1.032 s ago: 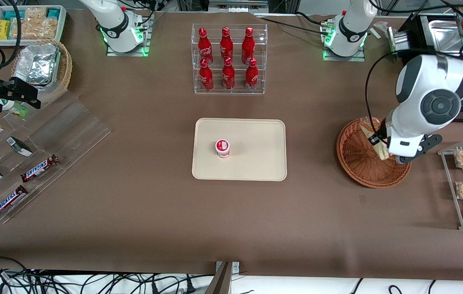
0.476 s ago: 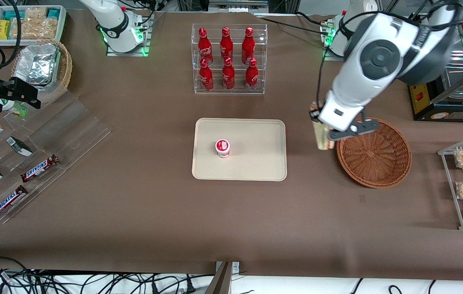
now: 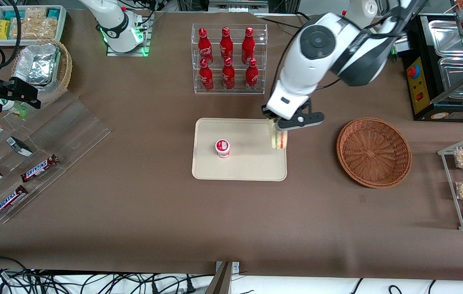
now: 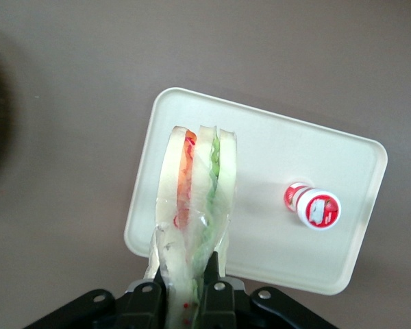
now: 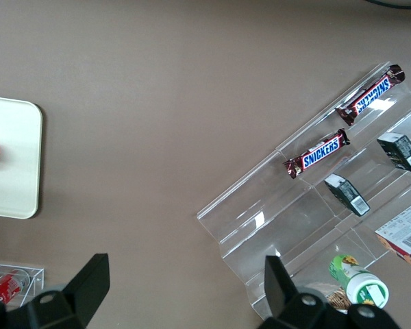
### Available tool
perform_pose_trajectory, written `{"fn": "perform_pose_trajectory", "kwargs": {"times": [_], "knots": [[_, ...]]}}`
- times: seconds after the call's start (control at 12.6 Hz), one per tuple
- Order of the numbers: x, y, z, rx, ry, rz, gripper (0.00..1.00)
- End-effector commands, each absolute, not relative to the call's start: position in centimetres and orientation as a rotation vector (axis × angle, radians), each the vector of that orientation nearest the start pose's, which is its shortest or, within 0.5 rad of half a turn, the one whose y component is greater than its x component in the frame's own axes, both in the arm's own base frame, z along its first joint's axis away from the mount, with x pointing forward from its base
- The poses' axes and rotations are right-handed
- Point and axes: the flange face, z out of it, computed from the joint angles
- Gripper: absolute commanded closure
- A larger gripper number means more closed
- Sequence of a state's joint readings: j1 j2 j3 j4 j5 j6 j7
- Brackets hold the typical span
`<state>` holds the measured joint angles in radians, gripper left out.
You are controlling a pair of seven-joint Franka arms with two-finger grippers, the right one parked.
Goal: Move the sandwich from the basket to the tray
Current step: 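Carry the sandwich over the cream tray beside the red cup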
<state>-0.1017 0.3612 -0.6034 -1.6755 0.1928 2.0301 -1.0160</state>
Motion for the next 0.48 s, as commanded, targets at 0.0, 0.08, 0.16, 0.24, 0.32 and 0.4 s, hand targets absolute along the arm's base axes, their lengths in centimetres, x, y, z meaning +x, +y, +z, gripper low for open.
{"fn": "perform_pose_trajectory", "kwargs": {"times": [0.0,0.08,0.16,0.24,0.32,0.4], "knots": [[53.8,-40.6,37.7,-3.167,-0.476,-0.125,0.80],[53.7,-40.9,35.8,-3.145,-0.455,-0.178,0.79],[53.9,-41.1,33.8,-3.133,-0.432,-0.217,0.80],[54.1,-41.3,32.2,-3.124,-0.405,-0.249,0.80],[54.1,-41.6,31.3,-3.121,-0.404,-0.274,0.80],[54.1,-41.9,30.1,-3.113,-0.390,-0.307,0.80]]}}
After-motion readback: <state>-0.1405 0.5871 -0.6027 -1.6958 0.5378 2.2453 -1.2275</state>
